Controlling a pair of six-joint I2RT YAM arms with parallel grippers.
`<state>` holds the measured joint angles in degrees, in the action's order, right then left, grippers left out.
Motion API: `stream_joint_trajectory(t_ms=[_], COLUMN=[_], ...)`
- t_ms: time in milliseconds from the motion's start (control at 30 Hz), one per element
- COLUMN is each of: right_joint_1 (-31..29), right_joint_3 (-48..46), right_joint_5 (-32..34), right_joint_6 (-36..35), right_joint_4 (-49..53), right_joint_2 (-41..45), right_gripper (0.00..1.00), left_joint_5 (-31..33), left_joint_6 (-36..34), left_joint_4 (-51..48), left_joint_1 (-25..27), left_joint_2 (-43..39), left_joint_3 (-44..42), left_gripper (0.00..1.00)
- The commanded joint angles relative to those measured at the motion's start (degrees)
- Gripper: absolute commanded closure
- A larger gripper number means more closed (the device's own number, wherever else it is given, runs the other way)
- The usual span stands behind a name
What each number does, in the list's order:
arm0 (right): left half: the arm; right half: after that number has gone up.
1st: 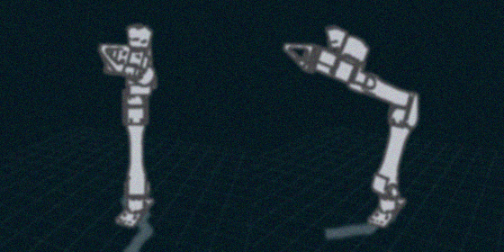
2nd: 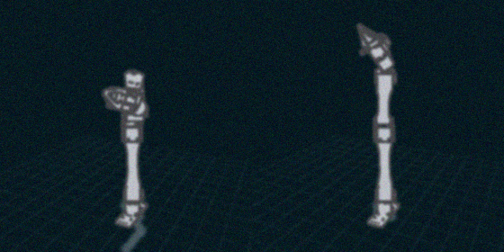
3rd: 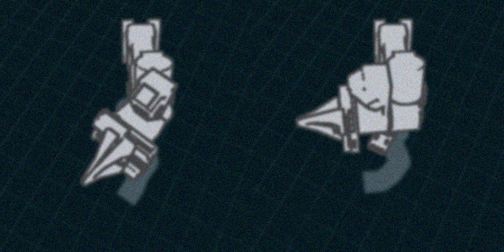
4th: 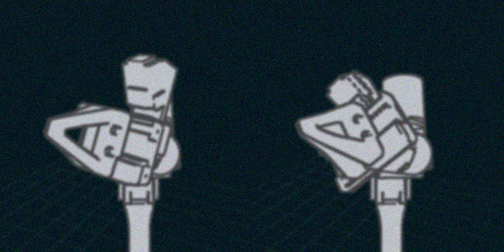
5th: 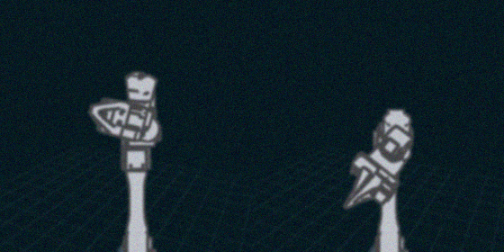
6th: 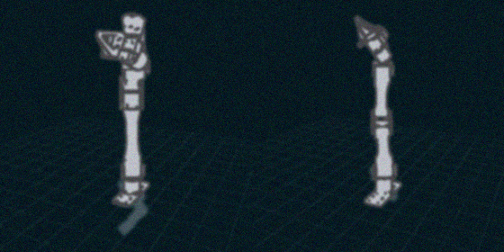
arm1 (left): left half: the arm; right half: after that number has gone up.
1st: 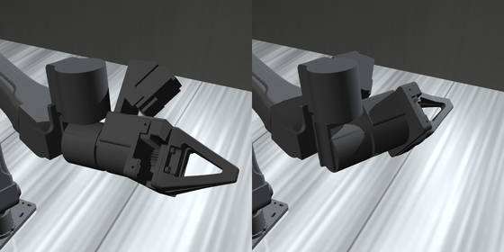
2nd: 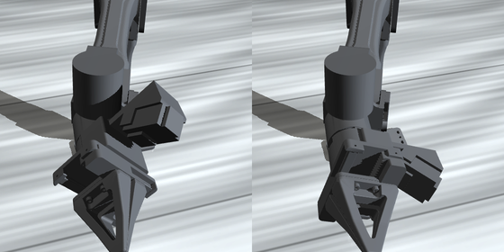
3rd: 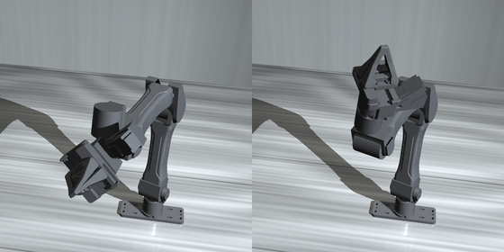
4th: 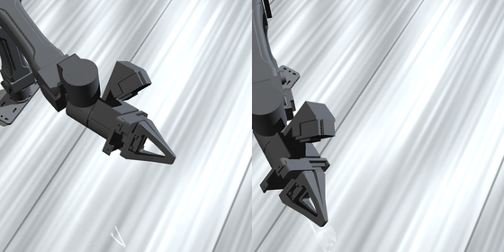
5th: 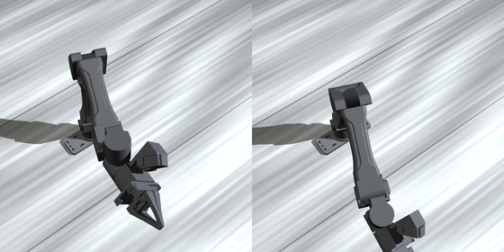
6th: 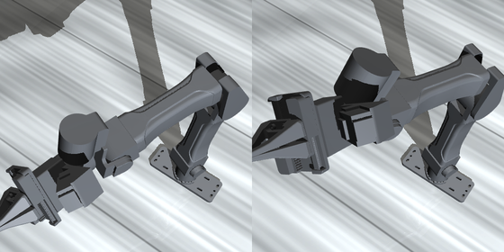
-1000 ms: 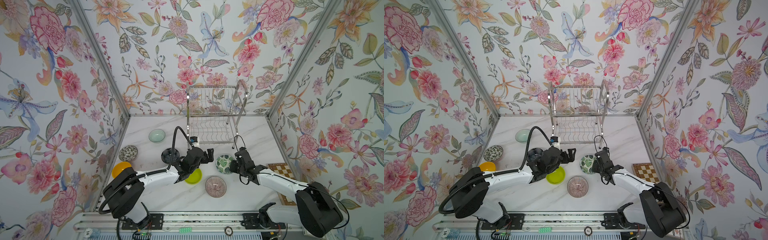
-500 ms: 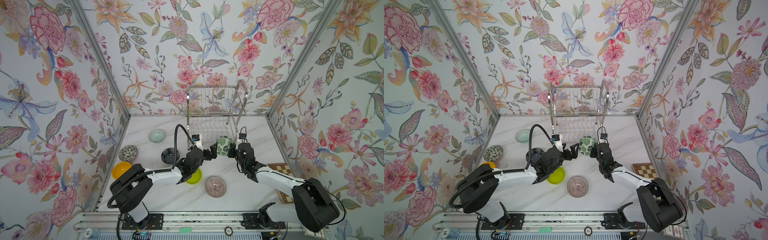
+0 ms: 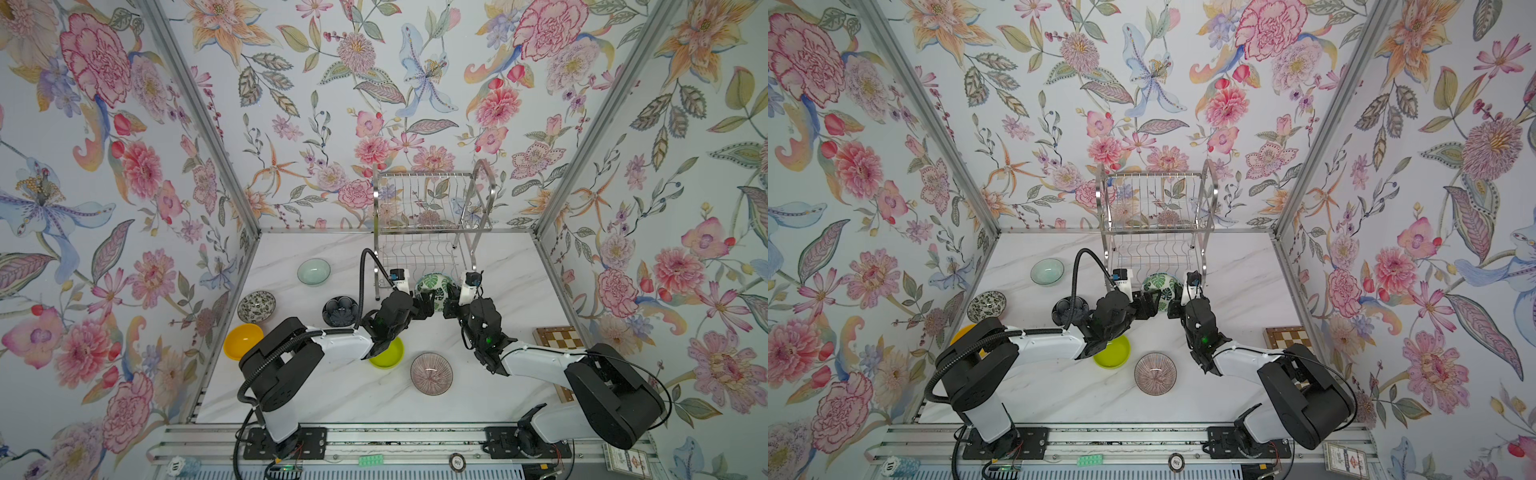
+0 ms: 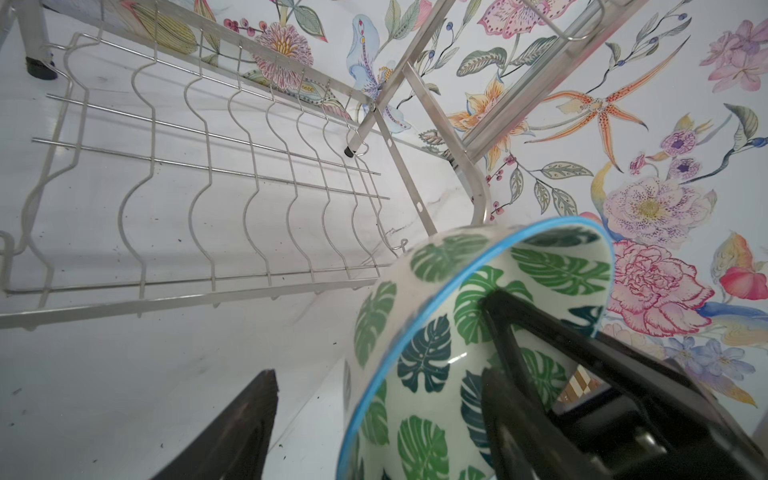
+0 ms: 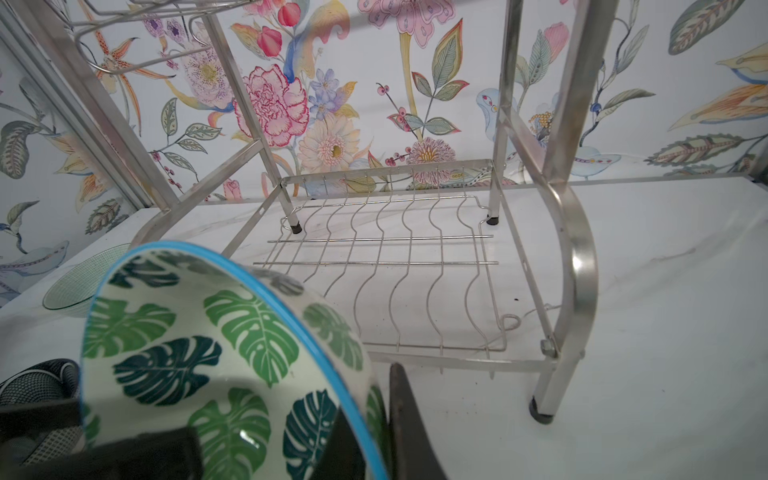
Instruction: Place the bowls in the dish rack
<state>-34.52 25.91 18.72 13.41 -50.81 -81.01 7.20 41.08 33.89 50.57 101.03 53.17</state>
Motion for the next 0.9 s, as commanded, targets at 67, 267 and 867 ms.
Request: stream_joint_trajectory(t_ms=[67,267,867], right_joint_1=[-0.98,-1.12,-0.55], right_joint_3=[-2.36,-2.62,-2.10], right_joint_5=[1.95,3.00,2.58], right_joint_6=[-1.54,-1.81,0.20], right_joint_4=[-7.25,-7.64,-6.59], right_joint_2=[3.20,2.97,1.32], right_gripper=[1.00,1.00,0.94], left_joint_5=[-4.17,-4.20,-4.61], left_joint_6=[0.94,1.66,1.42], left_joint_4=[-5.17,-4.61,-0.03], left_joint_1=[-1.01,-1.32,-1.43], left_joint_2=[2.27,2.04,1.18], left_joint_3=[4.20,3.62,0.77], left_gripper=[0.46,0.55,1.00])
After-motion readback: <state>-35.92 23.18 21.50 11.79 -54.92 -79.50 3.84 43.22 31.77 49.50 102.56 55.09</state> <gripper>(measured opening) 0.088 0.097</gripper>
